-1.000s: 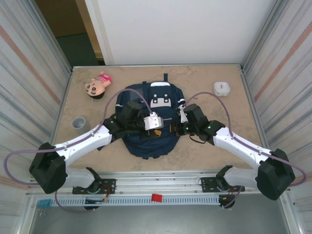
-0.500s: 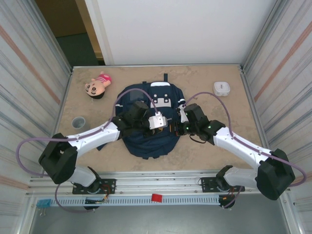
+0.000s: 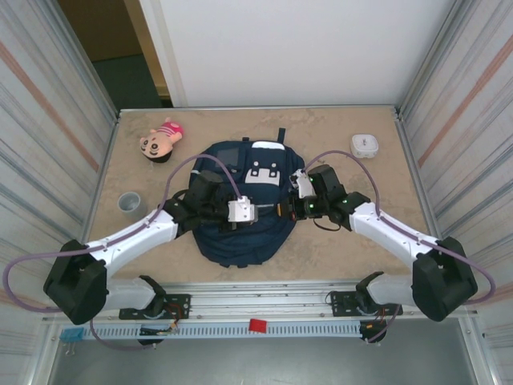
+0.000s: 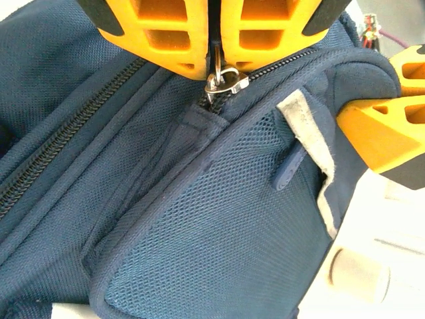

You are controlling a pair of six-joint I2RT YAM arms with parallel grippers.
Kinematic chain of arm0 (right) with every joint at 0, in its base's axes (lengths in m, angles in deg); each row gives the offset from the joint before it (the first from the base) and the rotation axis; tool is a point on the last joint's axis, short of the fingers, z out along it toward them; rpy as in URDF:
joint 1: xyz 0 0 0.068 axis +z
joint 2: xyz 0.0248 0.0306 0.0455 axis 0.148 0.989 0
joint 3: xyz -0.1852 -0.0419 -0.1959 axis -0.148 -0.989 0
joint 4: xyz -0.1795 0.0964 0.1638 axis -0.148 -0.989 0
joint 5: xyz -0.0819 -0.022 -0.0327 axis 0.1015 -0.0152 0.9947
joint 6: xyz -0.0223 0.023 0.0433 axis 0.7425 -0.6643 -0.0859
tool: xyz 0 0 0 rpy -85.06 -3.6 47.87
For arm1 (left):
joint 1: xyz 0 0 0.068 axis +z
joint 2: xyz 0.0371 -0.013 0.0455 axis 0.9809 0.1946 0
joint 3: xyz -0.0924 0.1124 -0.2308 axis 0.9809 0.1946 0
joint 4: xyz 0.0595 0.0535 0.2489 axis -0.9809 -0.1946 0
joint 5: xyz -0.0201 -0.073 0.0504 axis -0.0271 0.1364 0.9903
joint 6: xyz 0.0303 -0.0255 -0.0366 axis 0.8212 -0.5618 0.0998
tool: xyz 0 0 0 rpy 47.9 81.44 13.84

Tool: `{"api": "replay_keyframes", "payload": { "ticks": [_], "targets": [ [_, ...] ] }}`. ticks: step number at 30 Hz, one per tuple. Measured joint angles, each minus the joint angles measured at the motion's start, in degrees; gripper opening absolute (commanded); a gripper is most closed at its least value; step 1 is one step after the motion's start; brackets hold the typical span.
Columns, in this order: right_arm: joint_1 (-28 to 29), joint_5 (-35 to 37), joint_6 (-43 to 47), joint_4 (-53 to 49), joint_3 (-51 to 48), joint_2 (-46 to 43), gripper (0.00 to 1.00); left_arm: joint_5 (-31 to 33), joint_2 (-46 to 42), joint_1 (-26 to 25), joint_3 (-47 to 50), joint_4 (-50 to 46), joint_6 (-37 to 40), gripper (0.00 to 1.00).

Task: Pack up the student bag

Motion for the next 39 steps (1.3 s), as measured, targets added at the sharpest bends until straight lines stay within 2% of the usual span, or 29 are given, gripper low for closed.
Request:
{"api": "replay_keyframes", "payload": {
  "ticks": [9, 10, 11, 13, 14, 16, 18, 20, 24, 29, 31, 34, 39],
  "targets": [
    [-3.69, -7.28, 0.02, -1.95, 4.11, 6.36, 0.0, 1.16, -0.09, 0.37, 0.04, 0.13, 2.4, 0.04],
    [-3.8, -7.5, 0.04, -1.99, 4.42, 6.71, 0.01, 1.55, -0.09, 0.37, 0.07, 0.24, 2.36, 0.09],
    [-3.89, -7.63, 0.04, -1.97, 4.55, 6.78, 0.1, 1.77, -0.09, 0.37, 0.07, 0.37, 2.14, 0.16],
    [-4.24, -6.71, 0.02, -2.21, 4.72, 6.71, 0.32, 1.33, -0.22, 0.37, 0.15, 0.42, 0.63, 0.38],
    [-5.01, -5.7, 0.13, -2.67, 4.74, 6.62, 0.39, 0.87, -0.59, 0.35, 0.33, 0.02, -0.28, 0.46],
    [-7.3, -2.51, 0.04, -4.02, 4.79, 5.55, 0.46, 0.44, -1.6, 0.31, 0.55, -0.7, -3.89, 0.58],
    [-8.87, 0.68, -0.2, -6.29, 5.64, 2.54, 0.5, 0.87, -2.69, 0.57, 0.44, -0.57, -9.31, 0.62],
    [-9.05, 3.04, -0.46, -8.39, 7.54, -1.55, 0.48, 1.18, -3.82, 1.79, -0.52, -0.85, -15.72, 0.66],
    [-8.55, 4.76, -2.4, -10.43, 15.1, -7.65, 0.36, 4.92, -4.28, 6.01, -7.39, -2.91, -30.21, 0.66],
    [-2.25, 6.78, -4.81, -9.53, 19.85, -4.61, 0.32, 12.31, -4.46, 8.57, -12.74, -4.9, -44.7, 0.66],
    [1.01, 7.26, -6.03, -8.02, 18.99, -1.62, 0.28, 14.38, -4.52, 9.38, -11.61, -5.2, -49.13, 0.65],
    [4.26, 7.93, -7.91, -4.72, 14.71, 2.84, 0.27, 16.9, -4.57, 10.6, -7.13, -5.49, -54.8, 0.65],
    [4.7, 9.77, -10.6, 0.26, 5.16, 9.29, 0.26, 20.41, -2.08, 11.19, 2.27, -4.5, -62.16, 0.65]
  ]
}}
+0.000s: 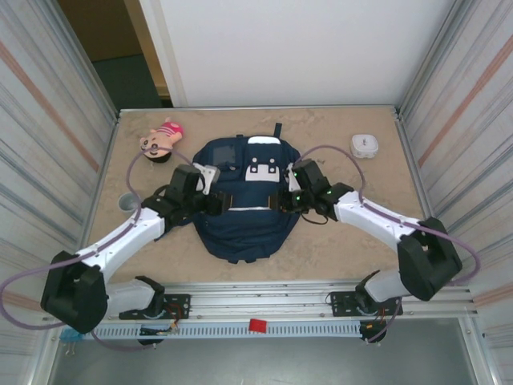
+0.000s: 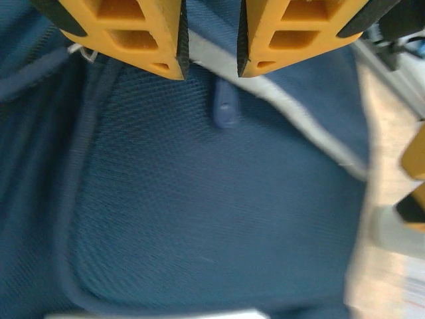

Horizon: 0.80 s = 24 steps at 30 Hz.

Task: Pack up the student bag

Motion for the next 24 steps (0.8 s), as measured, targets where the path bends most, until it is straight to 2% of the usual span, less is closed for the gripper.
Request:
{"api": "replay_keyframes", "payload": {
  "ticks": [3, 7, 11, 14, 16, 20, 24],
  "targets": [
    [-0.66, -0.13, -1.16, 5.14, -4.55, 3.37, 0.26, 1.16, 3.45, -0.04, 5.29, 3.54, -3.13, 0.65],
    [-1.97, -1.7, -1.77, 10.23, -5.95, 6.93, 0.29, 3.21, 6.47, -1.57, 6.93, 8.26, -5.22, 0.68],
    [-3.37, -3.28, -0.81, 10.25, -5.11, 6.08, 0.51, 4.98, 6.62, -3.32, 5.57, 7.63, -6.34, 0.79],
    [-4.92, -2.4, 1.29, 3.67, -0.98, 3.65, 0.66, 5.68, 5.6, -3.04, 2.12, 3.13, -7.85, 0.83],
    [-6.95, -1.33, 2.82, -0.66, 3.17, 2.43, 0.7, 6.08, 4.2, -1.33, -0.46, 0.13, -8.81, 0.85],
    [-12.04, -0.04, 4.52, -4.0, 10.05, 1.46, 0.75, 6.05, 0.46, 5.33, -4.83, -2.64, -10.82, 0.86],
    [-16.11, -0.04, 4.55, -5.2, 13.4, 5.25, 0.75, 5.31, 0.31, 12.17, -5.66, -2.54, -12.02, 0.84]
  ]
}}
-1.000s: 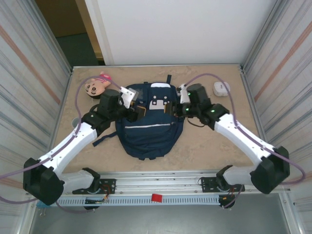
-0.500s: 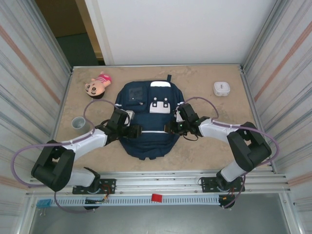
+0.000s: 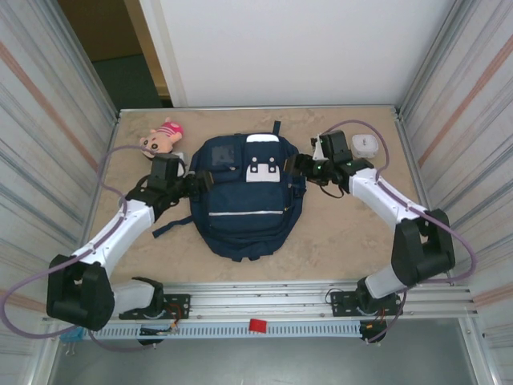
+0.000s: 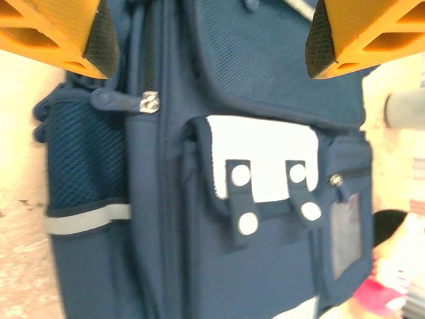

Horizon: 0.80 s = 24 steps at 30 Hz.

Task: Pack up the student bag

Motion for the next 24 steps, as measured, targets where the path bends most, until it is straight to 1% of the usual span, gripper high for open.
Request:
{"api": "replay_keyframes", "payload": {
  "ticks": [2, 4, 7, 9, 14, 20, 23, 24],
  "targets": [
    [-0.66, -0.22, 0.0, 0.04, 0.81, 4.31, 0.74, -0.57, 2.23, 1.29, 0.07, 0.44, 0.02, 0.81],
    [-0.66, -0.7, -0.02, 0.2, 0.79, 8.68, 0.73, -1.95, 5.79, 1.36, 0.13, 1.75, 0.04, 0.8],
    [-0.66, -1.81, -0.13, 1.25, 0.07, 13.86, 0.69, -3.98, 11.98, 0.85, 0.2, 4.0, -0.02, 0.75],
    [-0.66, -2.19, -0.13, 2.12, -0.04, 15.37, 0.67, -4.66, 16.04, -0.24, 0.2, 5.66, -0.24, 0.73],
    [-2.45, -3.3, 0.02, 3.69, -1.11, 15.43, 0.65, -3.34, 21.18, -4.94, -2.93, 7.02, -0.59, 0.72],
    [-9.46, -4.74, 1.99, 5.01, -5.38, 12.52, 0.65, -2.93, 26.14, -12.04, -8.63, 9.18, -1.55, 0.73],
    [-11.96, -4.72, 3.1, 4.44, -6.56, 11.1, 0.67, -3.1, 27.08, -13.84, -9.86, 9.6, -2.03, 0.75],
    [-12.44, -4.76, 3.5, 4.07, -6.62, 10.84, 0.68, -3.13, 27.08, -14.1, -10.01, 9.51, -2.16, 0.77]
  ]
}}
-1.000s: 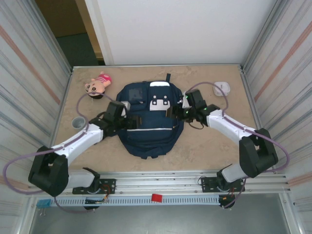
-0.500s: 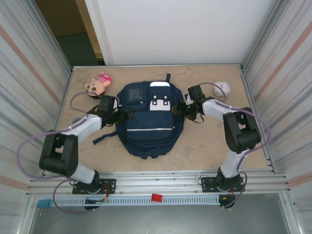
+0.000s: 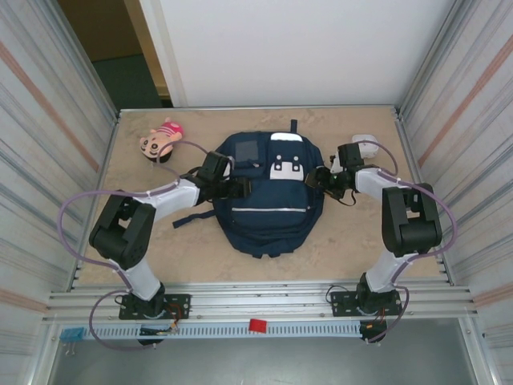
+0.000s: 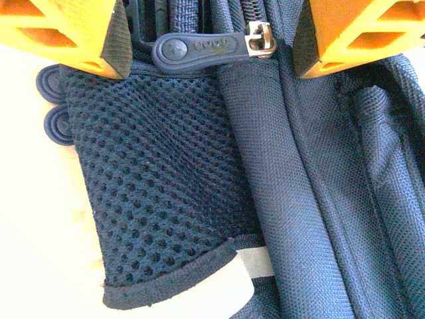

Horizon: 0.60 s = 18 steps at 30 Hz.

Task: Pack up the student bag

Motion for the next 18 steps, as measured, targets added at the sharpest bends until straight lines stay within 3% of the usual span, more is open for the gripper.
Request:
{"api": "replay_keyframes", "payload": {
  "ticks": [3, 4, 5, 12, 18],
  "targets": [
    [-0.7, 0.02, 1.22, -1.51, 0.02, -1.2, 0.74, 1.22, -0.92, -0.09, -0.09, -0.83, 0.13, 0.86],
    [-0.79, 0.15, 1.53, -2.56, 0.02, -2.19, 0.83, 2.34, -1.99, -0.02, -0.07, -1.53, 0.9, 0.97],
    [-0.85, 0.52, 2.21, -3.61, 0.02, -3.43, 1.0, 3.37, -3.28, 0.02, 0.04, -1.99, 1.31, 0.98],
    [-2.89, 8.22, 6.25, -6.69, 0.81, -22.86, 0.99, 17.11, -27.63, 4.37, 9.81, 3.13, 12.11, 0.99],
    [-7.91, 12.9, 12.02, 3.67, -7.87, -36.48, 0.99, 27.82, -41.75, 8.11, 27.96, 14.86, 23.69, 0.99]
  ]
}}
